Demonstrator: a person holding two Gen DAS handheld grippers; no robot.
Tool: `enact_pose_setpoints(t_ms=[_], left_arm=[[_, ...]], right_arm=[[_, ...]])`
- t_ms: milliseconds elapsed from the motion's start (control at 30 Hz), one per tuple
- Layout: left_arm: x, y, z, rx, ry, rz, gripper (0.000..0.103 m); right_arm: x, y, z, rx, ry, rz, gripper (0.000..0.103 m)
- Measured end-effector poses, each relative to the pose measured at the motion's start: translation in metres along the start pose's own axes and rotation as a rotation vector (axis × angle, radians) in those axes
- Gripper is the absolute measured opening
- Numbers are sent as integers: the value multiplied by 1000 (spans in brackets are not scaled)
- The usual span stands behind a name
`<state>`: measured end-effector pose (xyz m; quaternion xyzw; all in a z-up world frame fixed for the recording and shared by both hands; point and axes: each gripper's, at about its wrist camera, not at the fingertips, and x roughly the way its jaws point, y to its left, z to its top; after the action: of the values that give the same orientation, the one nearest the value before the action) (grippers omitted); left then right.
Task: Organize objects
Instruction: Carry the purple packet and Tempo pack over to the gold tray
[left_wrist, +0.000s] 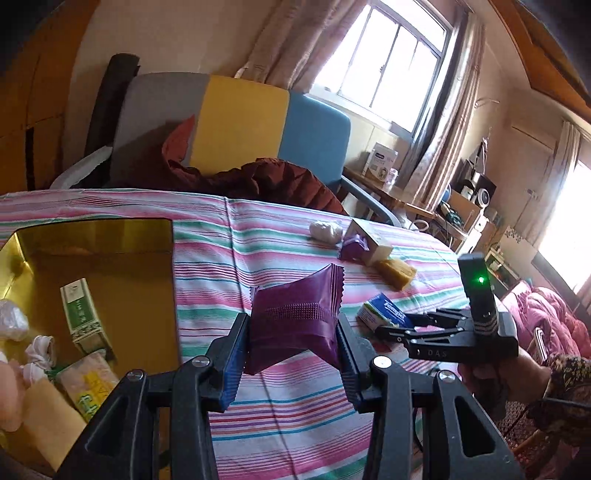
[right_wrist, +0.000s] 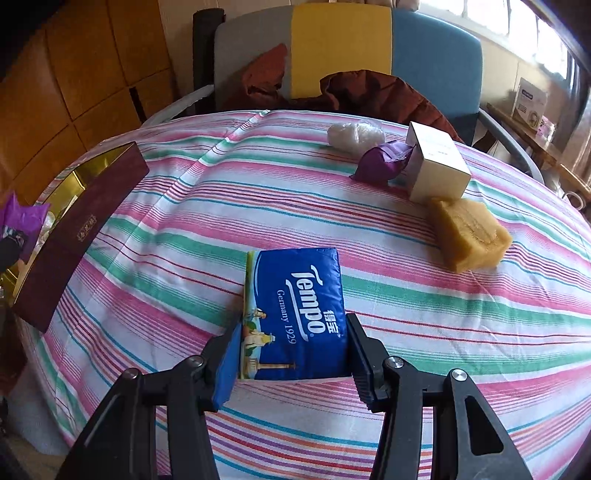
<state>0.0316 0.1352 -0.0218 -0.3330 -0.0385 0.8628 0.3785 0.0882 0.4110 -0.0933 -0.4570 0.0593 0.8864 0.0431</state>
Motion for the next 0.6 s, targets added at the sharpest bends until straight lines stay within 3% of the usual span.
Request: enact_pose_setpoints(t_ms=[233,400,600], left_arm=[[-27,71,18,-165,-57,89,45],[-29,124,21,-290,-27,176,45],[-27,166,14,-367,8,261,45]], right_arm=[[0,29,3,8,7,21,53],[-1,59,9,35,4,55,53],[-18,111,23,37,-54,174,53]])
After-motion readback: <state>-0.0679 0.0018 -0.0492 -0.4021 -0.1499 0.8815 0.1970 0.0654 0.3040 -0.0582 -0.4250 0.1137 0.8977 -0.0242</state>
